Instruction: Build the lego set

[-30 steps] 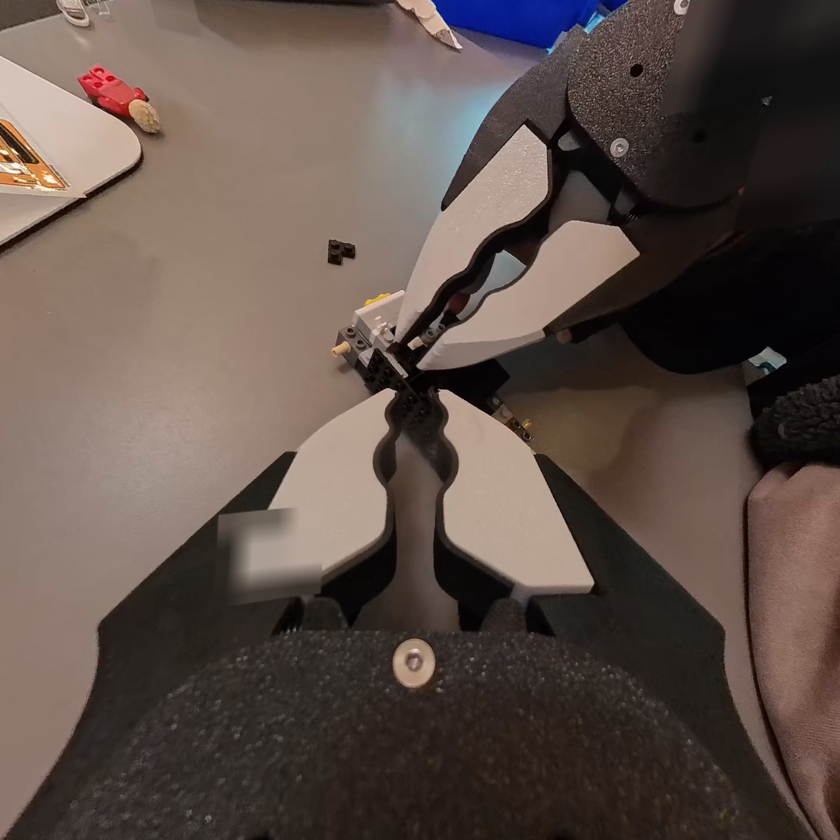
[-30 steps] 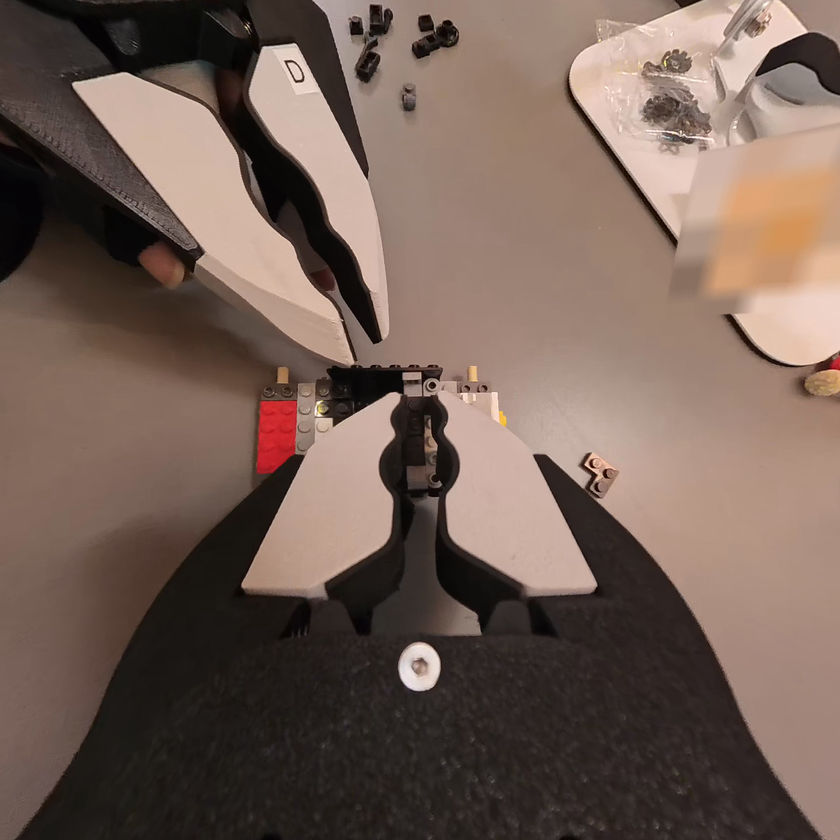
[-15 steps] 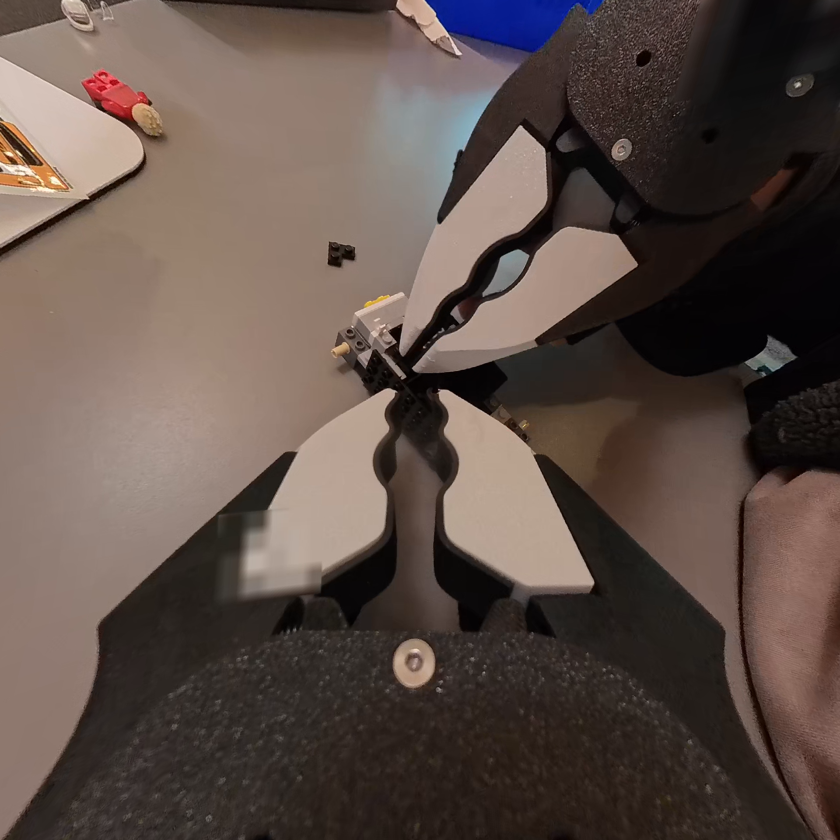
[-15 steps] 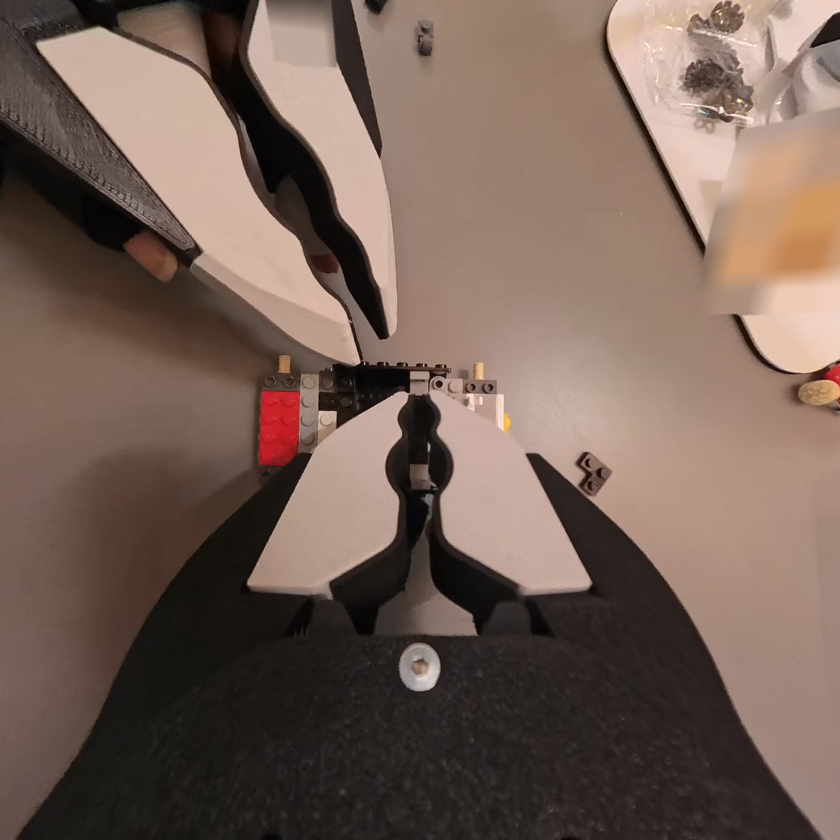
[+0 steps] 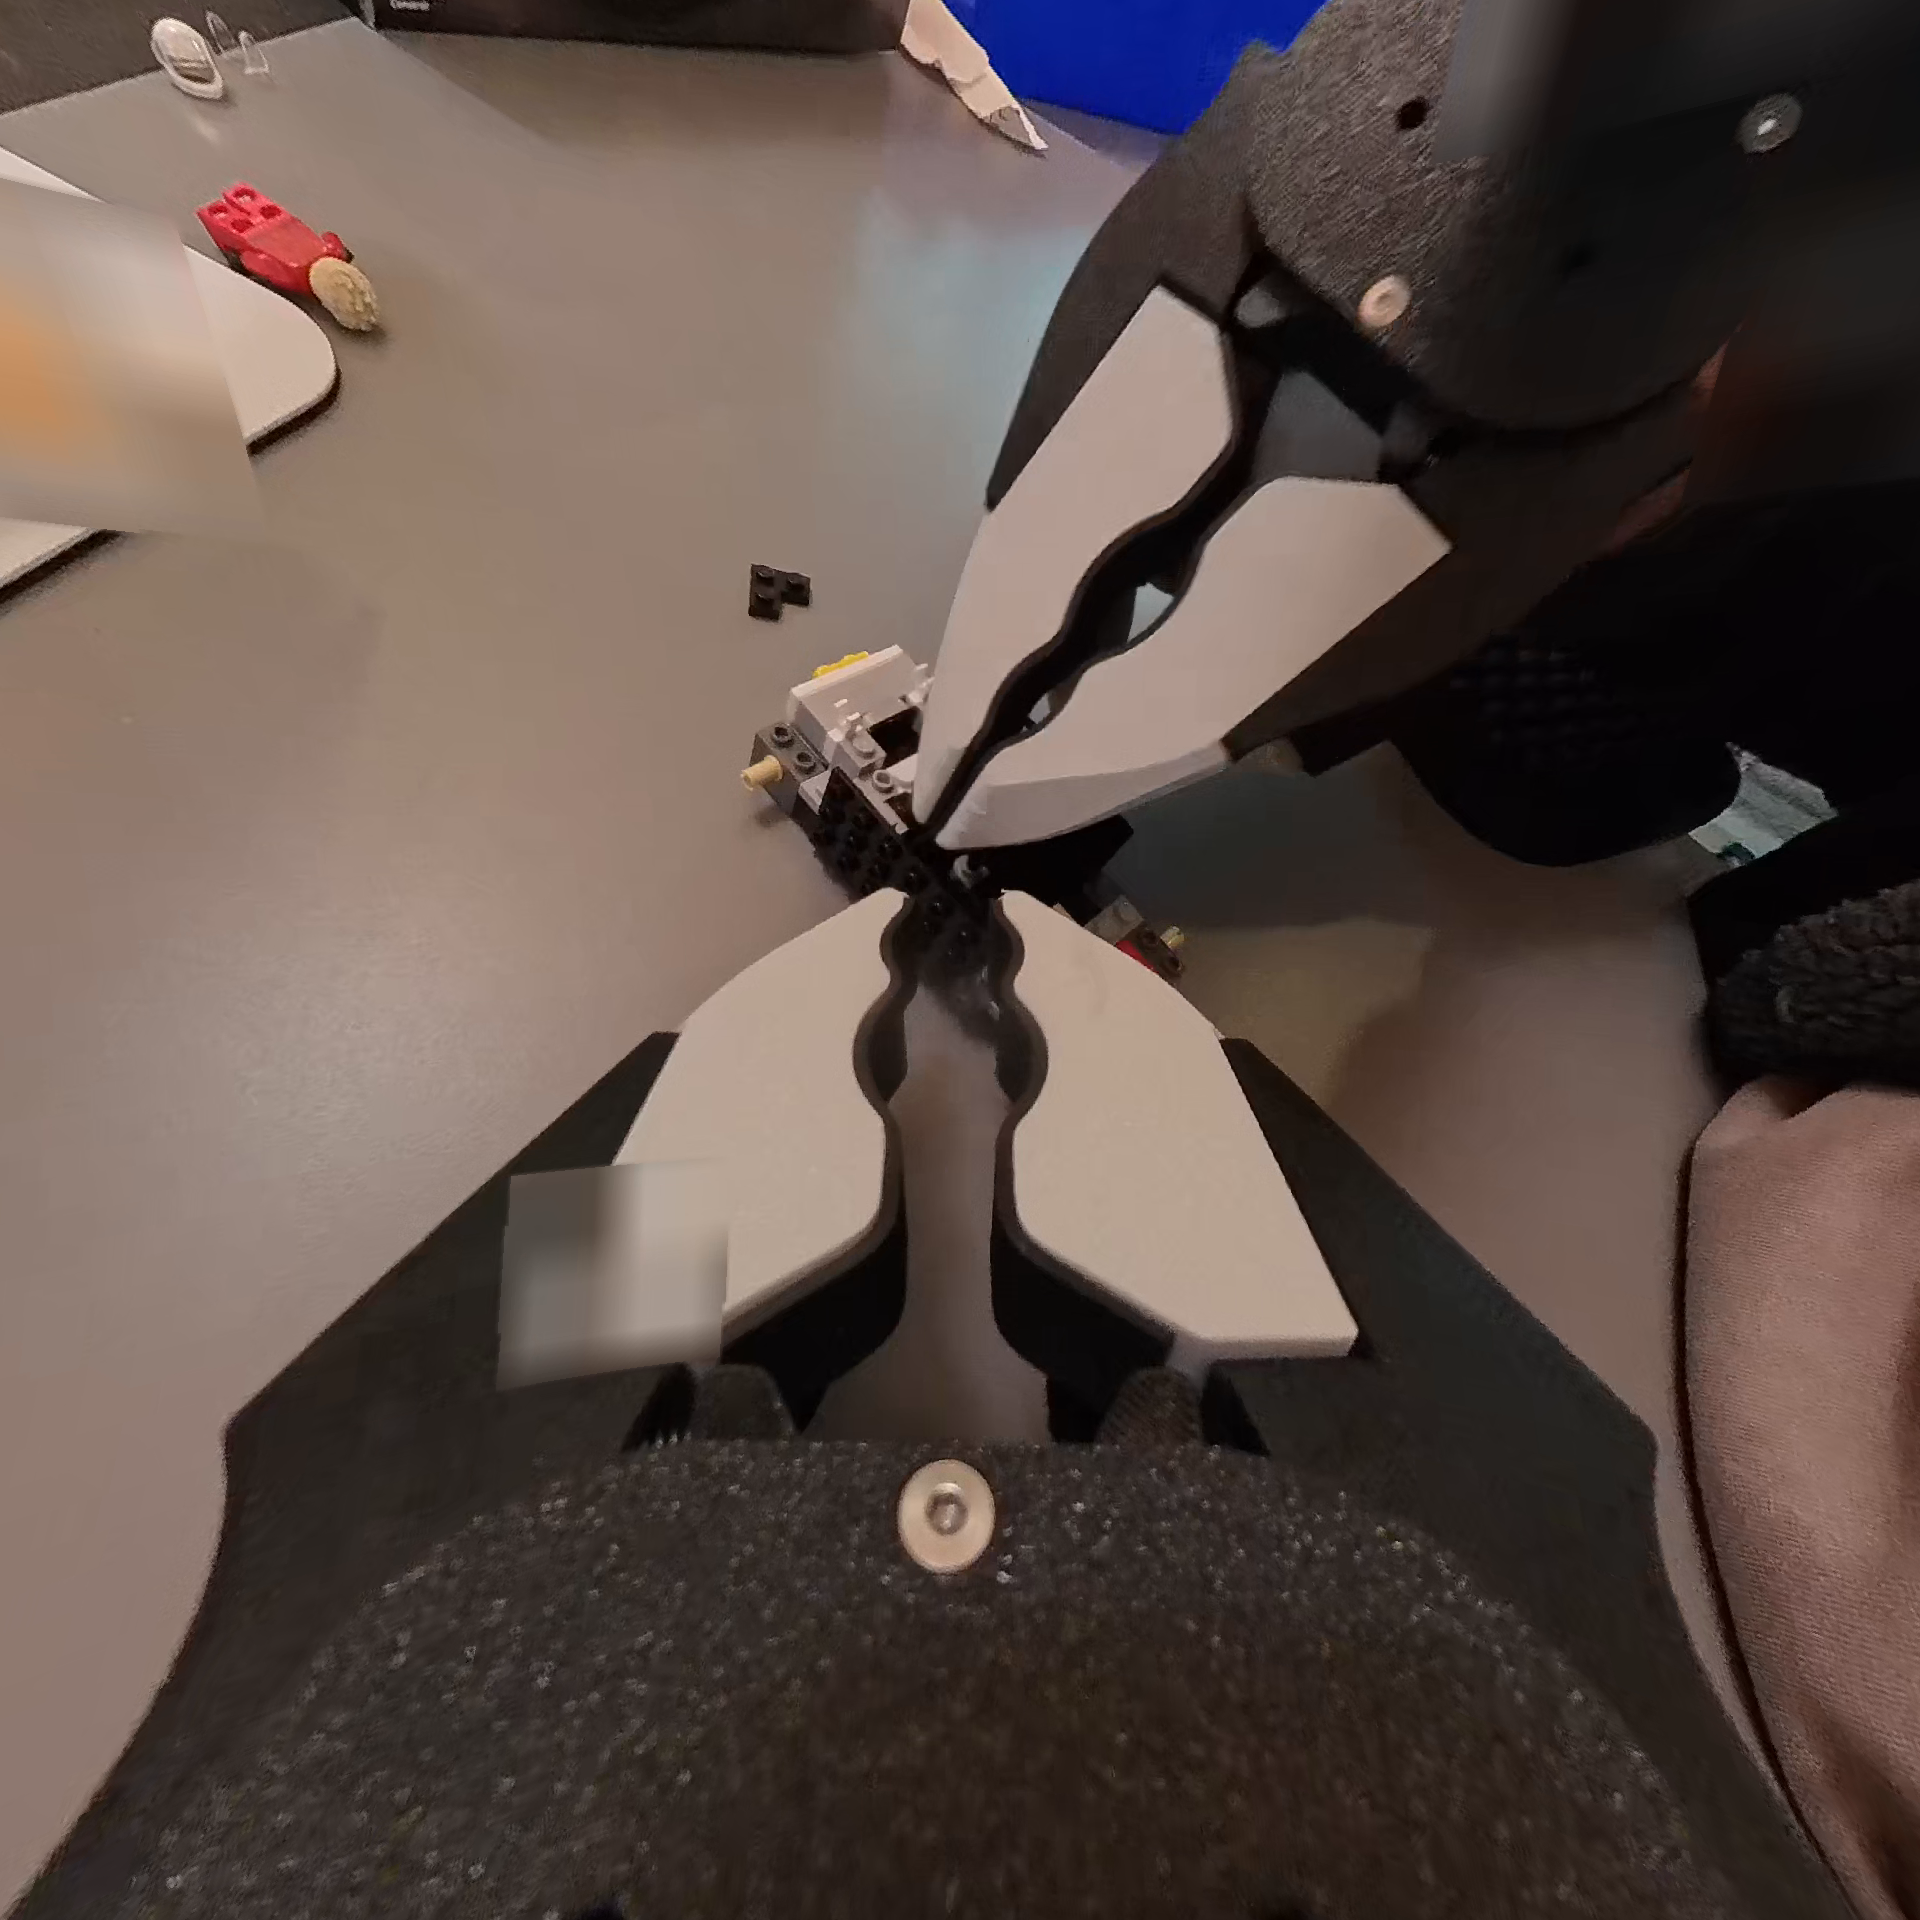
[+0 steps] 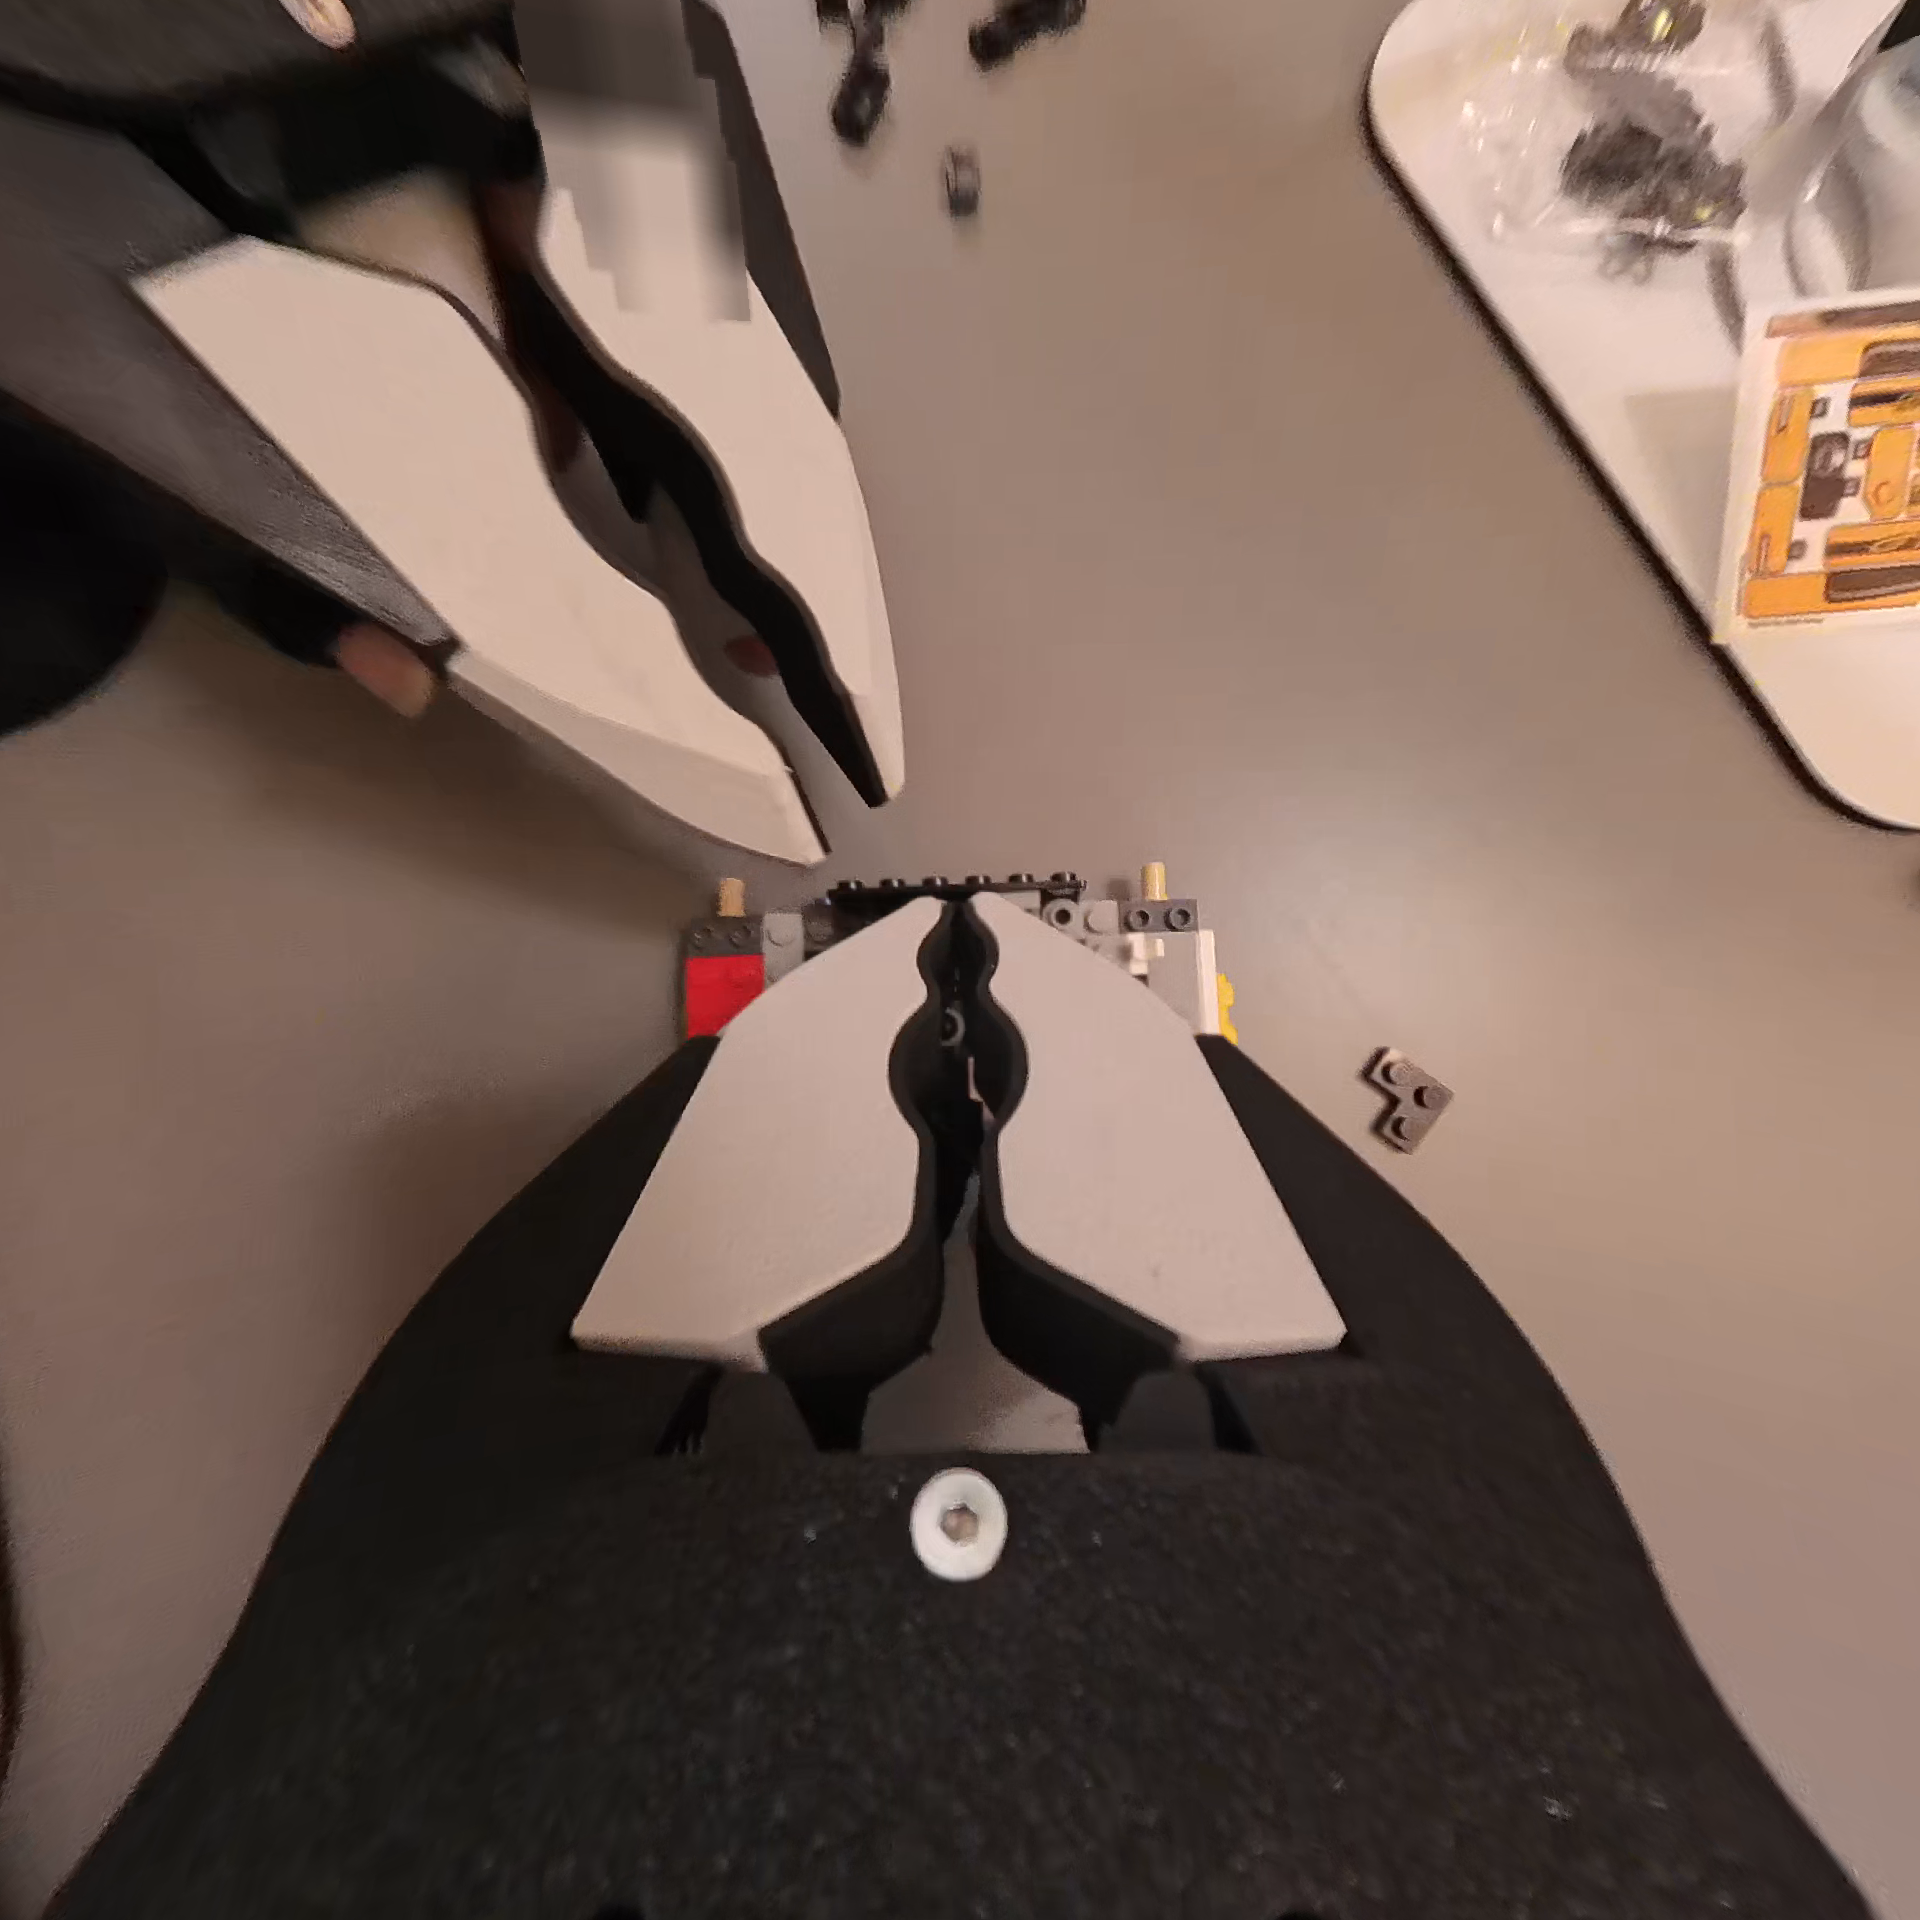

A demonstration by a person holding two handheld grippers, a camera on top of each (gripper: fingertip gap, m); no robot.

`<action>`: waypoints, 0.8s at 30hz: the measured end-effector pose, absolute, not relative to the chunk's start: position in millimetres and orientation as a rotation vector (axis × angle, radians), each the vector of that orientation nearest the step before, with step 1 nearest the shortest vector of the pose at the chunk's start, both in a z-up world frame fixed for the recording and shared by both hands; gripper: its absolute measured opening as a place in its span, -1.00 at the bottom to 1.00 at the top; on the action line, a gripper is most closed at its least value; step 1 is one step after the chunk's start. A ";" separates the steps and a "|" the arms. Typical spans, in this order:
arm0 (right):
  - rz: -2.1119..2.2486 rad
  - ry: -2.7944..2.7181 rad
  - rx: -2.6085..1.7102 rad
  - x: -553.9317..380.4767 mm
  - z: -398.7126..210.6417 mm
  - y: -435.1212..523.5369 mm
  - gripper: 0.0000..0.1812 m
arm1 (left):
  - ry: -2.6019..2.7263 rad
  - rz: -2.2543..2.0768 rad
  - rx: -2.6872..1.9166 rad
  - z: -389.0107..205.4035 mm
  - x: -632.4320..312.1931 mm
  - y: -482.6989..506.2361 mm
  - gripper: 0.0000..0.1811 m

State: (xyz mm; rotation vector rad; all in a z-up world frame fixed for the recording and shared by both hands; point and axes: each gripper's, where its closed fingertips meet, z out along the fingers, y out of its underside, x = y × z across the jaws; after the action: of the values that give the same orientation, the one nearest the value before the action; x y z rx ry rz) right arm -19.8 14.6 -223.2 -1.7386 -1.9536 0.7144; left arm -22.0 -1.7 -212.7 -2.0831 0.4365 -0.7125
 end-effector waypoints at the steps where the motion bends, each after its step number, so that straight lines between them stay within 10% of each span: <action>1: 0.749 -1.935 -1.737 -19.8 -219.1 13.4 -0.99 | 0.434 -0.719 -2.087 -213.7 -22.1 -1.6 -0.87; 24: 0.745 -1.742 -1.762 37.3 -202.6 82.4 -0.89 | 0.385 -0.670 -2.049 -206.9 -33.6 3.6 -0.89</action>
State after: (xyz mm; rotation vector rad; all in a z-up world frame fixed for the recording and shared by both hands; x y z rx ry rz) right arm 37.3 82.4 -202.6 -1.7616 -1.7419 0.7453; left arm -33.6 3.6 -206.9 -2.0487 0.3849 -0.6700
